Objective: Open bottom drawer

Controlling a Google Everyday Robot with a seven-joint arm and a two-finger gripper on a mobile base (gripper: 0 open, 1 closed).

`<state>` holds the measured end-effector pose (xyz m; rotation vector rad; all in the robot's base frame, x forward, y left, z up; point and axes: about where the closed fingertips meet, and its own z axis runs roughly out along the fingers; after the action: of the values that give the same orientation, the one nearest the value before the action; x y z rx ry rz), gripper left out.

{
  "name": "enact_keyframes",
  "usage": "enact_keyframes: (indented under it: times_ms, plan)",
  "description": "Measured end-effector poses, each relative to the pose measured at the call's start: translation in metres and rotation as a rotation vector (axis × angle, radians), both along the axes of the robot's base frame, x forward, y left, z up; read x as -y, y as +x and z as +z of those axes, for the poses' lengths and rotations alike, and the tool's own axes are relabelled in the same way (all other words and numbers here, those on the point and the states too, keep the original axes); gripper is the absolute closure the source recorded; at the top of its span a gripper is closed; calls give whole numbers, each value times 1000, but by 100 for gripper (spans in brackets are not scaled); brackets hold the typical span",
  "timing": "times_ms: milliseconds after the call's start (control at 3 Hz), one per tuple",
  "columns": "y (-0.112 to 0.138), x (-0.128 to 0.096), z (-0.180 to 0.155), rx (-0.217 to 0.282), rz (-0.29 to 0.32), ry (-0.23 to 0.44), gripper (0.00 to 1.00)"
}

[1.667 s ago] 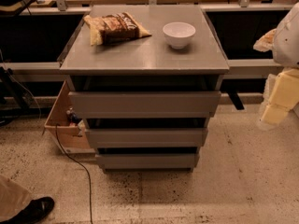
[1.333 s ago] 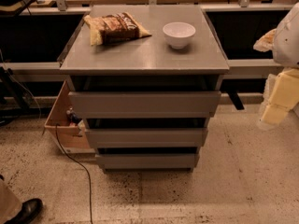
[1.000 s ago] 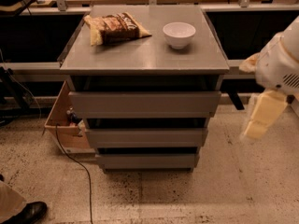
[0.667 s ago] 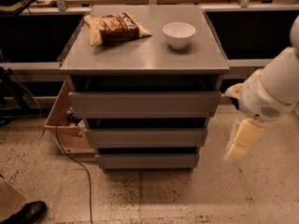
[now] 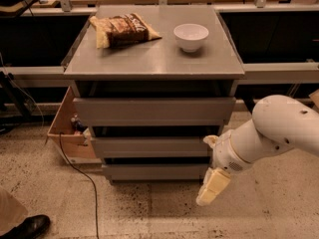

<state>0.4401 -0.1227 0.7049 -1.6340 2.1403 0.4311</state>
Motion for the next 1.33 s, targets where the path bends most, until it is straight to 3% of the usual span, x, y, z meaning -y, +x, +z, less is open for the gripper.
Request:
enact_keyframes:
  times_ms: [333, 667, 1000, 1333]
  plan:
    - [0, 0, 0, 0, 0, 0, 0]
    - [13, -8, -50, -6, -35, 51, 0]
    - [38, -17, -123, -9, -69, 96, 0]
    - [61, -18, -215, -15, -57, 132, 0]
